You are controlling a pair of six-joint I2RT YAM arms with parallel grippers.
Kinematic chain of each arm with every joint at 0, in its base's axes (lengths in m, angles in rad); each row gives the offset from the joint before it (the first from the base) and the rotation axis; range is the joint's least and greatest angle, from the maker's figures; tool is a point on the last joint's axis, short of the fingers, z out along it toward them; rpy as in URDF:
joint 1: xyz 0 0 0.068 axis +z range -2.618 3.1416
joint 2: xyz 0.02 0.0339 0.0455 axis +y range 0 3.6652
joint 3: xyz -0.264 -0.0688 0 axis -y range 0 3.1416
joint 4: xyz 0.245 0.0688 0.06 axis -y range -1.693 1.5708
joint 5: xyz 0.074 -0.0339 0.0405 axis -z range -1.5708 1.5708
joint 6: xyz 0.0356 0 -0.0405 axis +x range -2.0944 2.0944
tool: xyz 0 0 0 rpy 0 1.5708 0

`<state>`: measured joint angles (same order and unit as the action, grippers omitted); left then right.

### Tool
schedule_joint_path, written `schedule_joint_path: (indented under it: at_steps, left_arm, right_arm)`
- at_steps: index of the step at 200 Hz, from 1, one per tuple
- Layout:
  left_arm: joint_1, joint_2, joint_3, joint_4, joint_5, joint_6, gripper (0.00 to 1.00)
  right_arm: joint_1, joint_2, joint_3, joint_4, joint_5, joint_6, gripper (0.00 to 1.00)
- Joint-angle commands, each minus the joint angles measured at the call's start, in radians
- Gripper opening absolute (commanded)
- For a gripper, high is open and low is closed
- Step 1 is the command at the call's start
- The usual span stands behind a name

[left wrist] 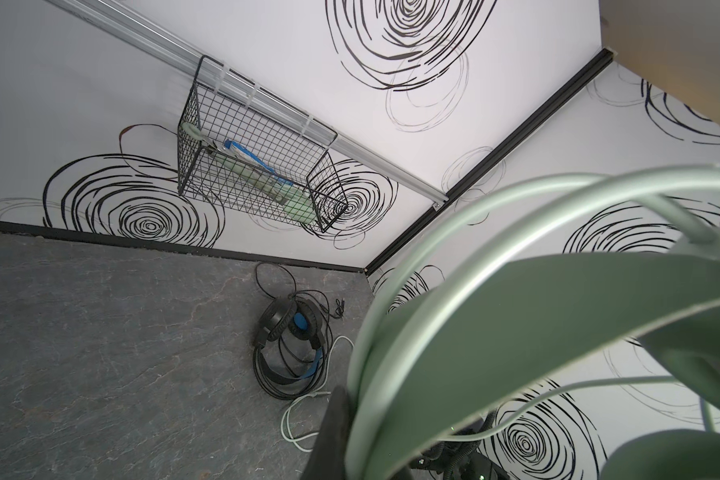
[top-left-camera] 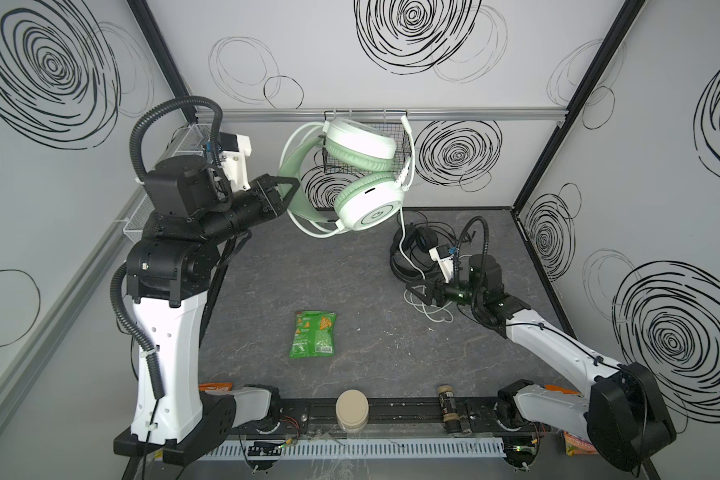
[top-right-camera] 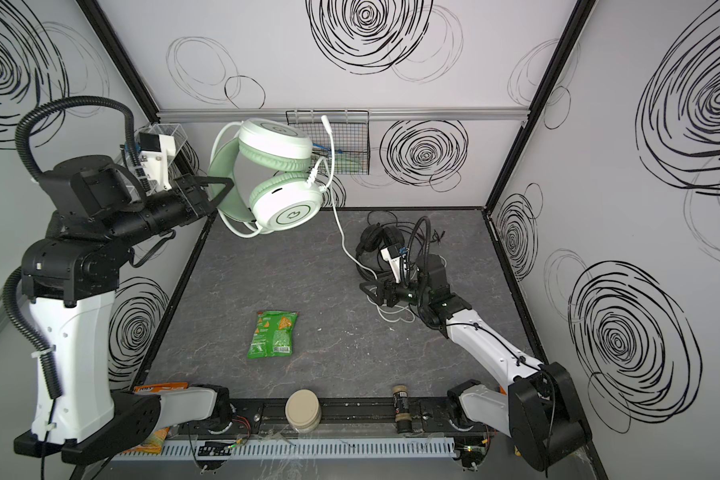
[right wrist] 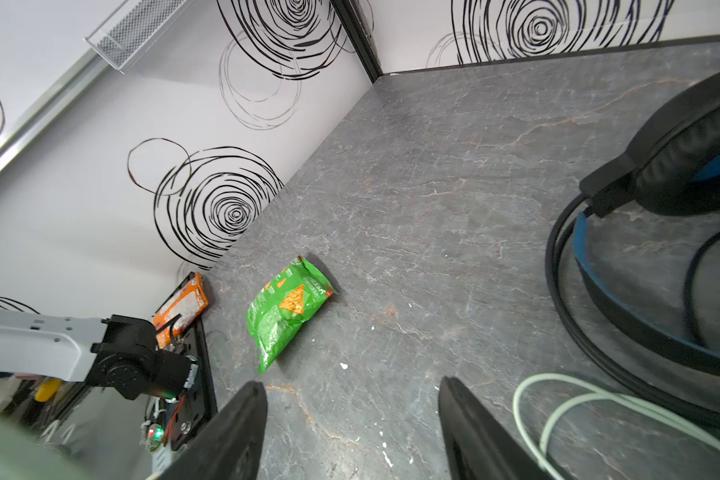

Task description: Wrap the headphones

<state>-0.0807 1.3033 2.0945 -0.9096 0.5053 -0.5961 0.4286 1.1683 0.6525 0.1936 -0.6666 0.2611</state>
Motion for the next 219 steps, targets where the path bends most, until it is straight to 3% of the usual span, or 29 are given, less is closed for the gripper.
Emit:
schedule_joint_path:
  at_steps: [1,47,76,112,147,170,194,219]
  left_arm:
    - [0.017,-0.014,0.017,0.130,0.048,-0.060,0.00]
    - [0.051,-0.039,-0.044,0.181,0.068,-0.084,0.00]
    - [0.075,-0.055,-0.087,0.203,0.058,-0.104,0.00]
    - [0.081,-0.094,-0.198,0.273,0.076,-0.123,0.00]
    - [0.075,-0.151,-0.326,0.243,0.062,-0.054,0.00]
    - [0.076,-0.180,-0.385,0.200,-0.017,-0.028,0.00]
    - [0.074,-0.237,-0.503,0.245,-0.049,-0.044,0.00]
    - [0.034,-0.281,-0.605,0.288,-0.021,-0.043,0.00]
  right_arm:
    - [-0.011,-0.009,-0.008,0.002,0.013,-0.004,0.55]
    - [-0.033,-0.019,0.004,-0.031,0.029,-0.009,0.34]
    - [-0.042,-0.030,0.008,-0.065,0.047,-0.020,0.00]
    - [-0.066,-0.052,0.070,-0.157,0.253,-0.043,0.00]
    - [-0.113,0.043,0.346,-0.338,0.528,-0.069,0.00]
    - [-0.142,0.072,0.512,-0.375,0.654,-0.087,0.00]
    - [-0.164,0.124,0.672,-0.373,0.737,-0.132,0.00]
    - [-0.179,0.250,0.848,-0.349,0.722,-0.158,0.00]
